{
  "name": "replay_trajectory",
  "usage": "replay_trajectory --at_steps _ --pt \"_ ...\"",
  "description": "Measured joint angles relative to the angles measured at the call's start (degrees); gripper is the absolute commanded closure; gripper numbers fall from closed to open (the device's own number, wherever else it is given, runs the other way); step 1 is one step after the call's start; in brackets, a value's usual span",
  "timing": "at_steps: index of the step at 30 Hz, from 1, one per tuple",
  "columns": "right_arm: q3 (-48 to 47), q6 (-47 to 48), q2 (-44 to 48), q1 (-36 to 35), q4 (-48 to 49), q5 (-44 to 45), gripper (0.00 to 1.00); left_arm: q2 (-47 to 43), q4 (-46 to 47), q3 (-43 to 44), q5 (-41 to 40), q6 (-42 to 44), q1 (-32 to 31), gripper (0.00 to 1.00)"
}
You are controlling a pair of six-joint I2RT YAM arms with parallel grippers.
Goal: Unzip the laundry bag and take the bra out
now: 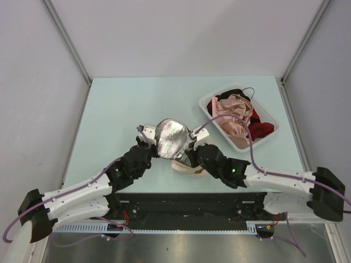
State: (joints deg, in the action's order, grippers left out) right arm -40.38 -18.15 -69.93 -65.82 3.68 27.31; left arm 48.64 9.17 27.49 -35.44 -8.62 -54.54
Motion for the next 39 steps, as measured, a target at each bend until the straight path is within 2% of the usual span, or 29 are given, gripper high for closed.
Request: replay_trajectory --at_steps 6,12,21,24,30,36,39 --pt "0.2 3.7 10.5 -0.2 0.5 -4.2 1.0 2.2 0.0 0.5 -0.5 0.0 0.4 1.0" --pt "0.3 4.2 15.9 0.0 2.1 -8.1 1.0 3.7 0.6 0.8 0.3 -0.4 0.4 1.0" --pt "0.7 2.0 24.4 4.0 1.4 -11.6 1.0 4.0 0.7 0.9 2.6 -2.2 2.5 1.0" --pt "0.9 0.2 26.4 6.6 2.0 -13.5 1.0 6.6 -0.4 2.8 2.7 -3.1 2.5 1.0" --pt "0.9 -4.0 22.1 11.3 11.1 -16.7 1.0 8.7 -1.4 4.1 2.4 -3.9 2.4 1.0" --pt "0.2 -10.4 13.5 16.3 24.0 -21.4 1.0 13.1 -5.6 6.2 -0.9 -4.0 -1.4 1.0" --pt "-1.8 -13.5 12.2 19.1 29.0 -23.7 1.0 13.1 -8.0 6.1 -1.9 -4.0 -2.1 1.0"
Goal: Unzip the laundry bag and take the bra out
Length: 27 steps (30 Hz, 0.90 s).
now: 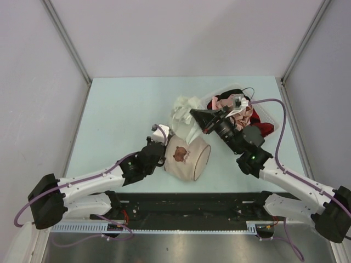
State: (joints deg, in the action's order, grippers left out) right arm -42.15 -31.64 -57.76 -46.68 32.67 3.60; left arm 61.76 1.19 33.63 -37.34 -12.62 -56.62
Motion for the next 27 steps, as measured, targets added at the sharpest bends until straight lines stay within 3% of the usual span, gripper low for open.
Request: replay_trajectory --at_steps 5,10,15,20,27 --pt "-5.3 -0.2 0.3 2.0 3.3 -0.9 1.0 0.2 -3.4 0.7 -2.5 0.0 -0.6 1.0" --pt "-8.6 4.5 4.5 3.8 -1.2 4.6 1.0 -1.2 -5.9 2.0 -5.0 0.7 -0.9 0.99" --pt "-12.9 6.2 6.8 16.7 -15.1 10.4 1.0 -3.8 -11.1 7.3 -8.2 4.6 0.1 1.0" --pt "-13.4 4.0 2.8 37.0 -27.2 2.9 1.0 -4.0 -10.2 16.3 -12.0 13.3 3.5 1.0" --pt "-12.9 5.8 -2.8 42.6 -38.0 -5.5 1.0 -4.3 -5.5 20.8 -16.5 25.7 4.5 1.0"
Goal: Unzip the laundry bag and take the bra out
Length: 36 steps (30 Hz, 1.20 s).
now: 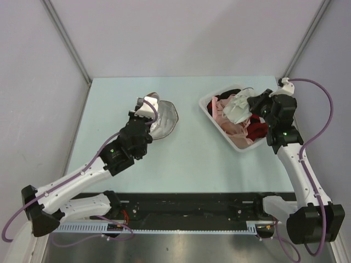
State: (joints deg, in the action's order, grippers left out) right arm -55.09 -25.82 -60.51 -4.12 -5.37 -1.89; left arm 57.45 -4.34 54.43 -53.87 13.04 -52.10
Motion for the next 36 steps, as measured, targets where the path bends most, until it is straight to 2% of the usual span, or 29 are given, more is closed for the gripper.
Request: replay_trajectory --at_steps 5,11,12,13,14,15,16,17,19,23,28,30,34,36 --pt "3.2 2.2 -0.6 1.6 0.6 -1.1 1.0 -1.3 3.9 0.0 -2.5 6.3 0.0 1.0" --pt "12.2 4.4 -4.9 2.0 2.3 1.8 1.0 -3.9 6.9 -0.3 -4.4 8.3 0.0 1.0" --pt "12.7 4.5 -6.2 2.0 2.3 2.1 0.96 -4.0 7.0 -0.3 -4.5 8.4 0.2 1.0" --pt "12.9 4.8 -7.7 2.0 2.3 2.3 0.9 -4.0 7.0 -0.3 -4.5 8.4 0.4 0.99" --pt "13.0 4.9 -9.1 2.0 2.3 2.5 0.68 -3.8 6.8 -0.3 -4.3 8.0 0.8 0.99" --pt "13.0 4.9 -9.9 2.0 2.3 2.6 0.59 -3.8 6.5 -0.3 -4.1 7.5 1.3 1.0" --pt "13.0 5.3 -10.3 2.0 2.3 2.9 0.44 -3.9 6.3 -0.4 -2.9 6.3 2.6 1.0" --pt "13.0 4.8 -10.2 2.0 2.2 3.2 0.34 -4.0 5.9 -0.5 -1.8 5.1 4.7 1.0" --pt "12.9 5.1 -8.5 1.9 2.2 4.6 0.21 -4.4 5.0 -0.6 0.1 2.6 8.8 1.0" --pt "11.5 4.9 -2.5 1.9 0.2 8.2 0.18 -4.7 4.2 -0.6 1.5 0.4 11.7 0.99" --pt "8.7 4.9 6.0 1.3 -0.3 9.9 0.27 -4.1 3.5 -0.6 3.5 -1.0 11.7 0.99" --pt "7.9 4.9 7.3 0.2 -0.3 9.9 0.27 -3.5 3.6 -0.5 3.7 -1.1 11.8 1.0" --pt "7.4 4.9 4.3 -4.1 -0.4 9.8 0.23 -1.0 3.3 0.2 4.9 -1.1 12.9 1.0" --pt "7.4 4.8 -2.0 -5.6 0.1 8.7 0.22 0.3 3.3 0.6 5.9 -1.2 13.8 1.0"
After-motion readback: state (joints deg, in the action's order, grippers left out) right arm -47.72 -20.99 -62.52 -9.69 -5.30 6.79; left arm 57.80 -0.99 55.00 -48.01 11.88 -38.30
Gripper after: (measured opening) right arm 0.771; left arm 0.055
